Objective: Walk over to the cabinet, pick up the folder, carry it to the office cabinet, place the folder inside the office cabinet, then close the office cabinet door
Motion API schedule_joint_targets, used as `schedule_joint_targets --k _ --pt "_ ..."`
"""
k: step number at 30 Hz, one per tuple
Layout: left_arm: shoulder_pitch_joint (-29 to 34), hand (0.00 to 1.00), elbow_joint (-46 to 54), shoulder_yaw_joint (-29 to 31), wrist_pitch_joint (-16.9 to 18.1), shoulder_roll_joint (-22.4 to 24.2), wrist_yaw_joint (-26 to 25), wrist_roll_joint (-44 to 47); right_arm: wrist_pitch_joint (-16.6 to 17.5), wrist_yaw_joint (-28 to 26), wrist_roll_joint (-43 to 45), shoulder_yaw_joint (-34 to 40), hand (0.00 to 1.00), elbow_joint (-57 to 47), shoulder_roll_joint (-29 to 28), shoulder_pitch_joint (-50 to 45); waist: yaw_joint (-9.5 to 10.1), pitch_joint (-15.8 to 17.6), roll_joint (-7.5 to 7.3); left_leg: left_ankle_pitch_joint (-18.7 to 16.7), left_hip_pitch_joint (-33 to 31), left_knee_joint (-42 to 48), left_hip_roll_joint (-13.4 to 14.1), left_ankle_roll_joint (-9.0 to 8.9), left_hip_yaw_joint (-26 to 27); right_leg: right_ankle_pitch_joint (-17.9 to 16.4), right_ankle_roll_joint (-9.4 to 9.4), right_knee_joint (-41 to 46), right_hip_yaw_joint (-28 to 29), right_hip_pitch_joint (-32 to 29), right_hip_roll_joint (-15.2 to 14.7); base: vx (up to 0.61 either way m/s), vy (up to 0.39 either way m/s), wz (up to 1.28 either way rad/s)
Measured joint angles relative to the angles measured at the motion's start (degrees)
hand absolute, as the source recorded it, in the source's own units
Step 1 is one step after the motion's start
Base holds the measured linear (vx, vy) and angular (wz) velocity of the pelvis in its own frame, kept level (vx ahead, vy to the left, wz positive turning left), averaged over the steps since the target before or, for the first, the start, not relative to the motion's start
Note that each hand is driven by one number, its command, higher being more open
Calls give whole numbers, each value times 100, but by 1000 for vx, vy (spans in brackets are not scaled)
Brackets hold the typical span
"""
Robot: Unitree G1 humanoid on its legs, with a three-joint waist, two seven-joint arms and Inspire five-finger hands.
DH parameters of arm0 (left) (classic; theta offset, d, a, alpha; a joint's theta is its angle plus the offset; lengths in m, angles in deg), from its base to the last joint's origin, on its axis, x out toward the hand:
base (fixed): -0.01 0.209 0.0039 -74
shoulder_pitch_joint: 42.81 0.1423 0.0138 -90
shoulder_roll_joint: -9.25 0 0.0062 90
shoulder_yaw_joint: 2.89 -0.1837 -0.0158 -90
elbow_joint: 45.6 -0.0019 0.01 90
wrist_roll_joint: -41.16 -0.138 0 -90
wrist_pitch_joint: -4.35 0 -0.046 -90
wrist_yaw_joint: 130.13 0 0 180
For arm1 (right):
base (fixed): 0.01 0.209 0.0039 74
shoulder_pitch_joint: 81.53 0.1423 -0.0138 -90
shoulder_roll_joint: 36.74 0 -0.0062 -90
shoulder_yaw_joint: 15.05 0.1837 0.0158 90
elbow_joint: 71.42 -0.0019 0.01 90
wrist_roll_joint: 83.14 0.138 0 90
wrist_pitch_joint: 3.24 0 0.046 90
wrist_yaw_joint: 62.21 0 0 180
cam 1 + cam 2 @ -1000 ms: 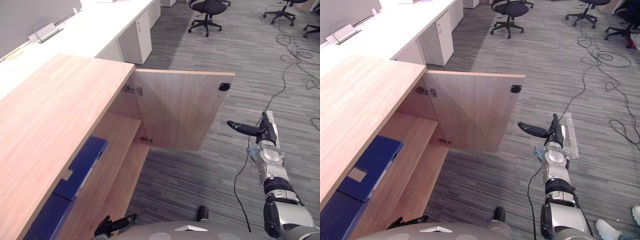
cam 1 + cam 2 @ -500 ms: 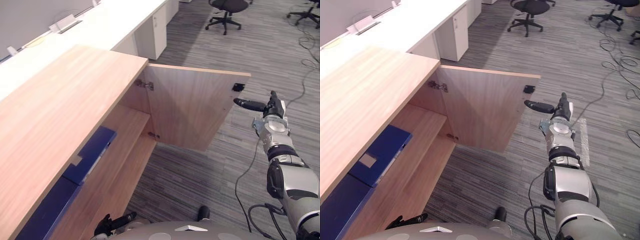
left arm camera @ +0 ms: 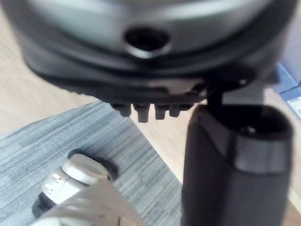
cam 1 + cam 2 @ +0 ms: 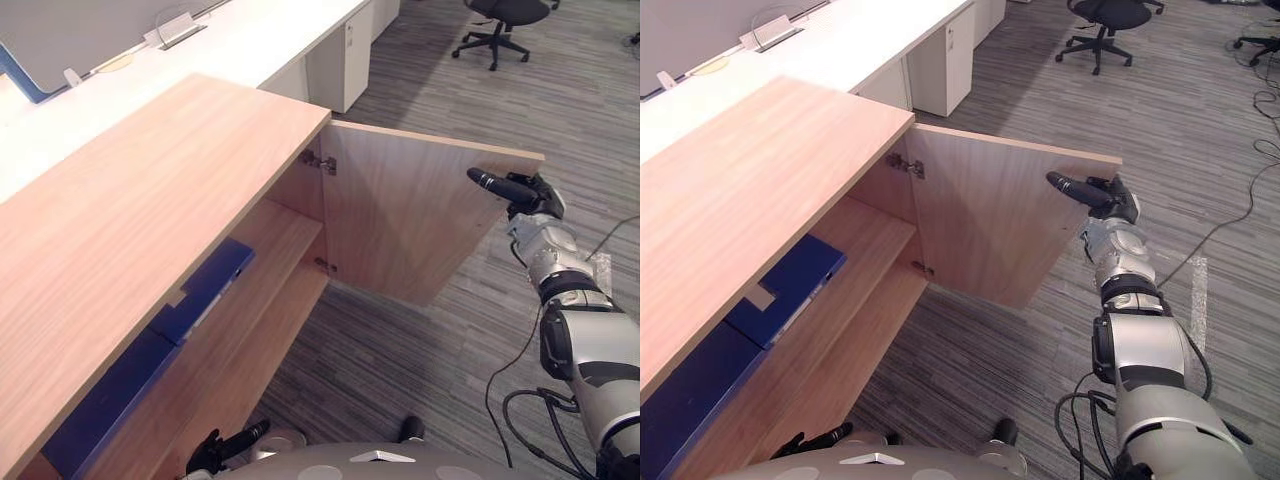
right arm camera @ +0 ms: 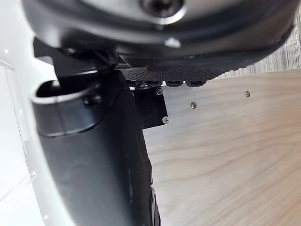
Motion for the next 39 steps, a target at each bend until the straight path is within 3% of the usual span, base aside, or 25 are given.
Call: schedule_joint_targets --k 8,14,23,27,30,34,39 --pt "1 100 27 0 0 -16 73 -4 -2 -91 826 -326 100 -1 127 84 -3 68 77 -3 -118 129 4 -22 -96 -24 -31 -1 -33 -1 12 -48 -20 4" --pt "9 100 63 132 -1 -26 77 -30 -2 -138 1038 -395 100 -264 120 120 -11 112 172 -4 -183 162 165 -125 -96 -47 -48 -2 -16 -57 159 -35 -44 -3" --pt "46 100 73 672 -5 -2 184 -80 -10 -486 978 -704 100 -2364 249 -906 -189 126 238 48 -210 54 407 -287 6 -69 -82 -4 60 -205 385 -24 -39 -8" --pt "85 100 82 796 -4 4 276 -306 -146 -916 743 -1420 100 -3362 833 -1434 -266 120 245 66 -164 -32 485 -313 163 -75 -91 -32 219 -294 458 -17 4 -18" --pt "127 100 46 892 -5 38 333 -364 -443 -1195 732 -1968 100 -4155 1347 -1595 -368 110 260 76 -83 -97 549 -313 355 -68 -98 -30 381 -376 541 8 -8 -39" --pt "93 100 43 915 23 30 439 -558 -693 -1913 493 -2777 100 -5421 2431 -1663 -506 88 273 76 -10 -88 673 -313 509 -67 -109 -4 596 -431 692 5 -25 -33" --pt "37 100 -94 904 35 40 506 -575 -750 -2748 286 -3486 100 -6511 3260 -1822 -526 -215 258 88 4 -91 809 -332 606 -121 -222 -32 739 -509 861 -26 -31 -19"
